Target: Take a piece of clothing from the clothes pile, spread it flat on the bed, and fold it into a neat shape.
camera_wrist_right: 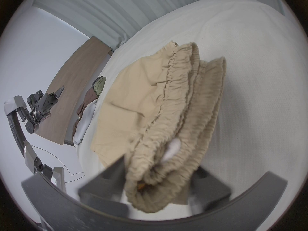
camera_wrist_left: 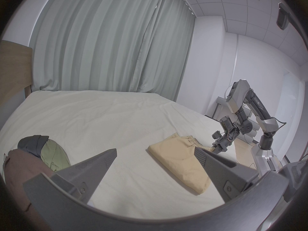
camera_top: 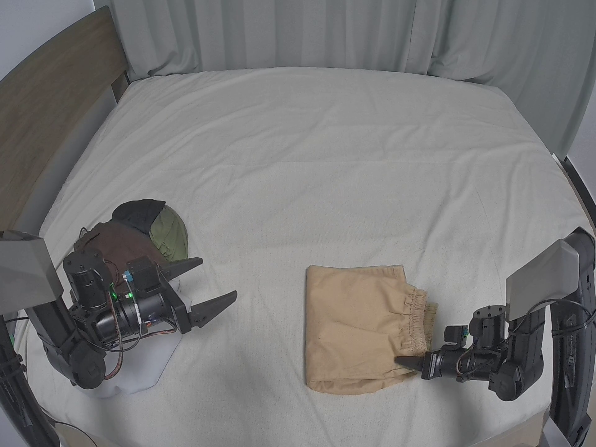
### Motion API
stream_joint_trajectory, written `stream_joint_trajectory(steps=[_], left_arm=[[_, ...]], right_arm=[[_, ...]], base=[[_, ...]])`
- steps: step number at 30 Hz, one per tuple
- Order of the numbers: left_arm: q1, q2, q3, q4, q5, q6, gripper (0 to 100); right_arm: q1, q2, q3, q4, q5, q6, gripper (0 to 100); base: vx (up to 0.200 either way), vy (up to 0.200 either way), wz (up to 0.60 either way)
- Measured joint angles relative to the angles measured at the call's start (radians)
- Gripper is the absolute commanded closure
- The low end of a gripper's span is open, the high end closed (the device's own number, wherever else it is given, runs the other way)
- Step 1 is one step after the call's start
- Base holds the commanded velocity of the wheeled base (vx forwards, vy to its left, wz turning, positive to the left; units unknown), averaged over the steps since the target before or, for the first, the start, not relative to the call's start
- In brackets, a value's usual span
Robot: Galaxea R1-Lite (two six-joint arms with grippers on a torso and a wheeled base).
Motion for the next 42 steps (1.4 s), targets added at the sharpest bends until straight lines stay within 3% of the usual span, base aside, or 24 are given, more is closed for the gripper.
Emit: stream_joint_trajectory(steps=[18,38,42], left_arm=[[0.002,-0.003,0.000,0.000,0.000,0.008,0],[0.004,-0.009,0.004,0.000,0.001,0.033,0],[0.006,-0.010,0.007,0.000,0.001,0.033,0]], right_arm=[[0.010,-0.026,0.005,0.001,0.002,0.000,100],[0.098,-0.304,0.027,0.004,0.012,0.038,100],[0.110,-0.339,0.023,0.003,0.041,0.038,100]], base=[[0.000,0.000,0.00],[0.000,0.000,0.00],[0.000,0.000,0.00]])
